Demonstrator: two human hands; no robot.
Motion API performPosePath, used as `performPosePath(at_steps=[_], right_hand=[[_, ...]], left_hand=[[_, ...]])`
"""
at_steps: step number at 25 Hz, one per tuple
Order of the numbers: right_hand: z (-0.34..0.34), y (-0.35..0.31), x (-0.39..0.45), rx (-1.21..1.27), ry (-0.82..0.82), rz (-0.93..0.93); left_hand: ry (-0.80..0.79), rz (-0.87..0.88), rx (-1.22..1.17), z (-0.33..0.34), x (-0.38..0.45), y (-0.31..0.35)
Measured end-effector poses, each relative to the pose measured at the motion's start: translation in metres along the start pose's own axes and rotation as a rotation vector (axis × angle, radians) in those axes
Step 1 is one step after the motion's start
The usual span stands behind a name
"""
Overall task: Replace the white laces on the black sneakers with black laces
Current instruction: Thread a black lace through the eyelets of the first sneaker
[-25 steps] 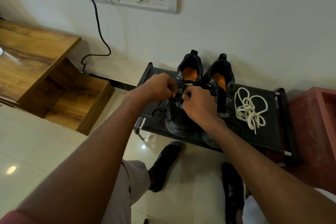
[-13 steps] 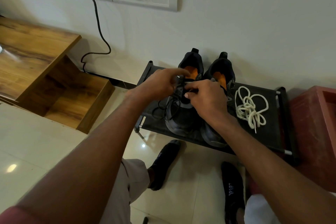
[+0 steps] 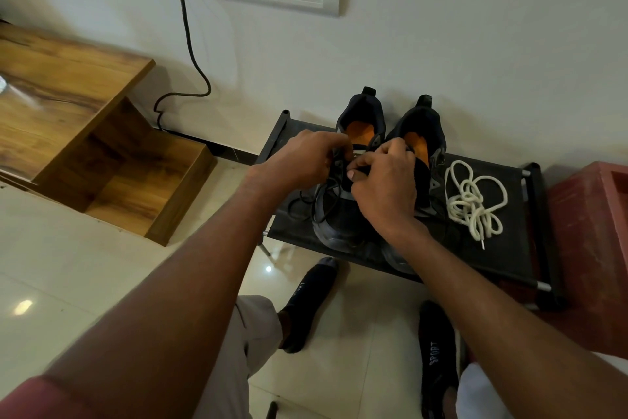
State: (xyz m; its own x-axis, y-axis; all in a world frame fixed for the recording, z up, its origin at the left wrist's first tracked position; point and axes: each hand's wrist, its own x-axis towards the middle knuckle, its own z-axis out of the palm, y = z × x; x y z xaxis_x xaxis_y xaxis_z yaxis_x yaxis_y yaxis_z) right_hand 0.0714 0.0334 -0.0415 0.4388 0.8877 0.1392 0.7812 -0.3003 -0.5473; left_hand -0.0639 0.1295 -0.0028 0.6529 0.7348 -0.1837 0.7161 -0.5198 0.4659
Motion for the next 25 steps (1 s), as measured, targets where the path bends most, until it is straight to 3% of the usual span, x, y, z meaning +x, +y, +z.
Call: performPosePath(at_steps=[6,14,20,25], right_hand=[[0.004,-0.011,-0.003,-0.16,-0.014,0.035],[0.006,-0.019,0.0,-0.074,-0.1,0.156],[0.0,-0.015,0.012,0.041,-0.256,0.258],[-0.001,-0.015,0.005,0.042,-0.192,0.191]], left_hand=[[0.022,0.025,-0.014,0.0,0.0,-0.004],[-0.002,0.022,-0.038,-0.001,-0.002,-0.007],[0.0,0.019,-0.061,-0.002,-0.003,-0.006],[-0.007,0.001,-0.087,-0.004,-0.003,-0.008]])
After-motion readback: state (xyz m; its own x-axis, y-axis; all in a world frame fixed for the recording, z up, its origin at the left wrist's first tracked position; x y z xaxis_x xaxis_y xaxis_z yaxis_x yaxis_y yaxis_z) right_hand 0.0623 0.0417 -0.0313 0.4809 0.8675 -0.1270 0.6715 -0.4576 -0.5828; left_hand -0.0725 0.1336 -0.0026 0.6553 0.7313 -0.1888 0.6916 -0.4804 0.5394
